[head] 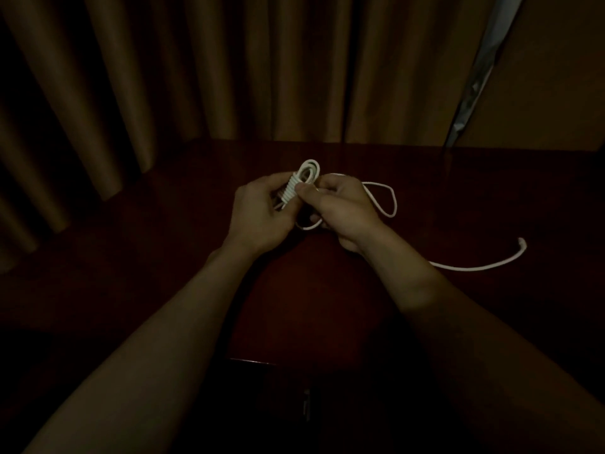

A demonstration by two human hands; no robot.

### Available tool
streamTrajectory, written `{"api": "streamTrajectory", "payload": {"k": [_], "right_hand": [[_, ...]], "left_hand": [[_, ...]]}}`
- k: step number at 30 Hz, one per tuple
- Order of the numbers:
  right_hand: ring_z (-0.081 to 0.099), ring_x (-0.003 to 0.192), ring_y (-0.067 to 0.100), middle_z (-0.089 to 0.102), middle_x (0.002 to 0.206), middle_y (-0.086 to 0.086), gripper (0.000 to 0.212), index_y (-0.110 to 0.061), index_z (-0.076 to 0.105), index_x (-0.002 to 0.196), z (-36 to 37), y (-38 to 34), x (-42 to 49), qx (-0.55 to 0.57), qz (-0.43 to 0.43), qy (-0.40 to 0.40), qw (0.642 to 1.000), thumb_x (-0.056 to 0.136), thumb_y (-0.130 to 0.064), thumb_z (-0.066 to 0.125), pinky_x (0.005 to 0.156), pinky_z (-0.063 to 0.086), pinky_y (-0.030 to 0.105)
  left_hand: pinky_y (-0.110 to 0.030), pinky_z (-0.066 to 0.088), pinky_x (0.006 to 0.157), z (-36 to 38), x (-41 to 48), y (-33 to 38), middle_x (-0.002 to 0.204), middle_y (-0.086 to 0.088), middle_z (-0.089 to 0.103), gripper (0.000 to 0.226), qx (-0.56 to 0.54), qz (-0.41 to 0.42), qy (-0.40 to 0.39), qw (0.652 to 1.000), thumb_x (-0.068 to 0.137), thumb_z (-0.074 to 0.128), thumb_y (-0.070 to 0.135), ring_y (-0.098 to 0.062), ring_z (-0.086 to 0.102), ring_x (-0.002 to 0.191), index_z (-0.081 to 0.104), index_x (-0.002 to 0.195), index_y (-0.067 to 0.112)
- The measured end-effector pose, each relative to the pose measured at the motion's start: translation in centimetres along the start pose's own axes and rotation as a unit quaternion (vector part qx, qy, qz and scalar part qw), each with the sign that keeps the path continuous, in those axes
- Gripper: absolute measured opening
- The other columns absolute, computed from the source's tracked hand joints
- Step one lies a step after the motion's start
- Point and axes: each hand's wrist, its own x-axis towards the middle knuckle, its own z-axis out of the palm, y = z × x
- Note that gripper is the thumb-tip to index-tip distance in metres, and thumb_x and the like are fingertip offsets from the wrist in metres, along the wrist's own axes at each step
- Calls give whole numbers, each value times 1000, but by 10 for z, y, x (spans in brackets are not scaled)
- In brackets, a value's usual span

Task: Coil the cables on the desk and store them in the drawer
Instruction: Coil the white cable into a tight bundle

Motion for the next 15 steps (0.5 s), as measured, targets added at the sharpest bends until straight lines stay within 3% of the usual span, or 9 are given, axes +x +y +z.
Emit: {"api": "streamTrajectory", "payload": {"k": [3, 6, 9, 11, 15], "right_hand": [[60, 56, 3, 62, 61, -4, 24, -5, 64, 91, 8, 2, 0, -3, 24, 9, 1000, 98, -28, 70, 62, 54, 27], [59, 57, 4, 63, 64, -1, 31, -6, 63, 83, 13, 2, -4, -4, 1, 12, 1000, 97, -32, 70, 57, 48, 22], [58, 69, 20, 62, 75, 14, 48, 10, 63, 85, 13, 1, -5, -15, -21, 29, 999, 96, -35, 71, 64, 45, 33], [57, 72, 24, 61, 80, 18, 52, 16, 62, 95, 12, -1, -4, -32, -19, 26, 999, 98, -35, 69, 63, 46, 36], [52, 63, 21, 56, 80, 16, 45, 15, 65, 102, 0, -3, -2, -43, -16, 13, 999, 103, -30, 63, 52, 42, 24]], "left_hand": [[-40, 59, 87, -1, 2, -6, 111, 5, 74, 35, 29, -33, 51, 998, 90, 74, 32, -6, 69, 98, 73, 125, 28], [-36, 59, 76, 0, 1, -6, 99, 4, 72, 26, 26, -40, 76, 996, 86, 79, 30, -7, 68, 87, 73, 110, 23], [-23, 53, 62, 0, 0, -2, 85, 10, 69, 23, 2, -32, 69, 997, 85, 82, 27, -5, 67, 75, 65, 98, 20], [-26, 57, 66, 0, 1, -1, 90, 11, 70, 25, -22, -39, 37, 998, 87, 80, 30, -4, 69, 79, 63, 104, 23], [-31, 60, 84, 1, 3, 0, 111, 9, 73, 30, -97, -59, -75, 991, 95, 69, 25, -5, 72, 100, 63, 125, 22]]}}
